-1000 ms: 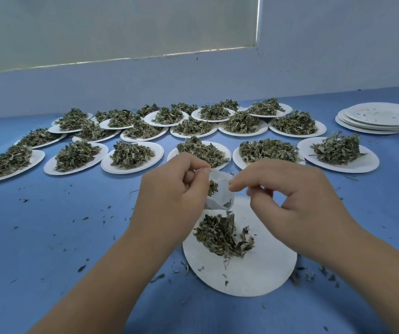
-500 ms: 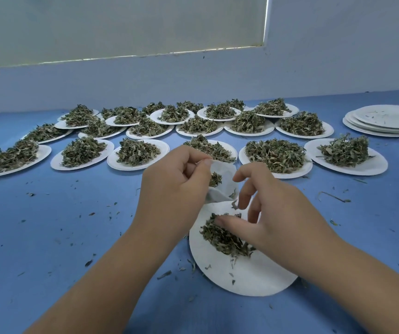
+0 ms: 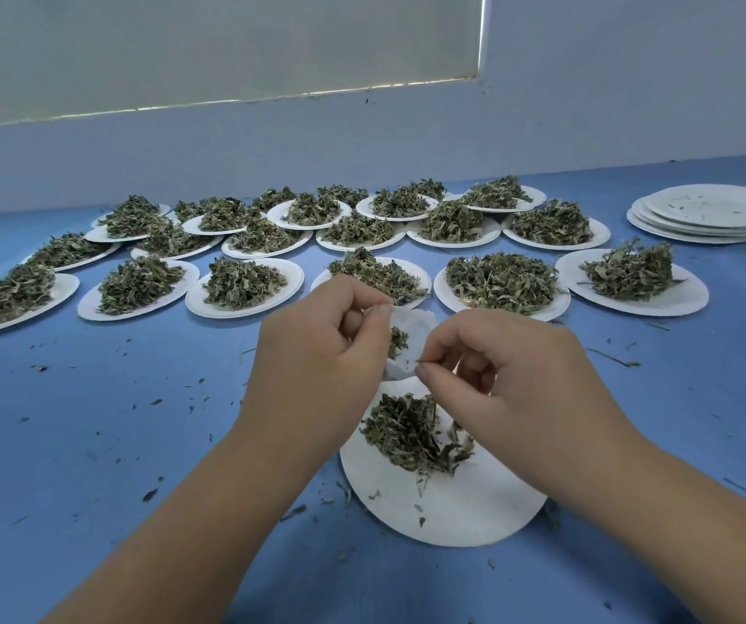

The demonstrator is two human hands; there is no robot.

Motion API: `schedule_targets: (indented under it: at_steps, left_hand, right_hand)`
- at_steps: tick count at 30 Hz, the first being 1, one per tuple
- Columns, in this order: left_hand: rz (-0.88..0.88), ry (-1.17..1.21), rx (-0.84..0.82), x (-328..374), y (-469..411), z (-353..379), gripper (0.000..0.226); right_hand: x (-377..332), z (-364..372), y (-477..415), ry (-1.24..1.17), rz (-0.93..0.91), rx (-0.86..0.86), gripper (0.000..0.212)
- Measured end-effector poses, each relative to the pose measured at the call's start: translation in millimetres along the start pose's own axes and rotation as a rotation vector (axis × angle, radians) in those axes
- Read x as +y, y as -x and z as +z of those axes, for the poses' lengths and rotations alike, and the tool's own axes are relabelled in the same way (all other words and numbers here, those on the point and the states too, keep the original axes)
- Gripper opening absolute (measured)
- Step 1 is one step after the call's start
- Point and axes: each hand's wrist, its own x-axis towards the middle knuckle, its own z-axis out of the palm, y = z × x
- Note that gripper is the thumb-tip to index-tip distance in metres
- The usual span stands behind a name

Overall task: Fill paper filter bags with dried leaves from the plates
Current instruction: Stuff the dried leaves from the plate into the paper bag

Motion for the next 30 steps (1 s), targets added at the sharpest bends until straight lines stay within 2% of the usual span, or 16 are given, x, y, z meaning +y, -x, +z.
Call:
schedule_targets:
  at_steps: [5, 11, 17, 23, 26, 30]
  left_hand:
    - [-0.020, 0.013, 0.003, -3, -2, 0, 0.019]
    - [-0.035, 0.009, -0.004, -5, -2, 0, 0.018]
    - [-0.019, -0.005, -0.006, -3, -1, 0, 0.020]
    - [-0.043, 0.060, -0.030, 2, 1, 2, 0.016]
    - [-0.069, 0.064, 0.015, 1, -2, -1, 0.018]
    - [-0.107, 0.045, 0.084, -5, -8, -7, 0.019]
  right_hand:
    - [0, -1, -2, -0.004, -0.011, 0.011, 0.017]
    - [1, -5, -5, -0.044, 0.036, -0.058, 0.012]
    - [0, -4, -6, -0.181, 0.083, 0.086, 0.022]
    - [-1, 3, -10, 0.071, -0.097, 0.018, 0.010]
    - [3, -1, -10, 0.031, -0.157, 0.053, 0.015]
    - [9, -11, -11, -0.096, 0.018, 0.127, 0.022]
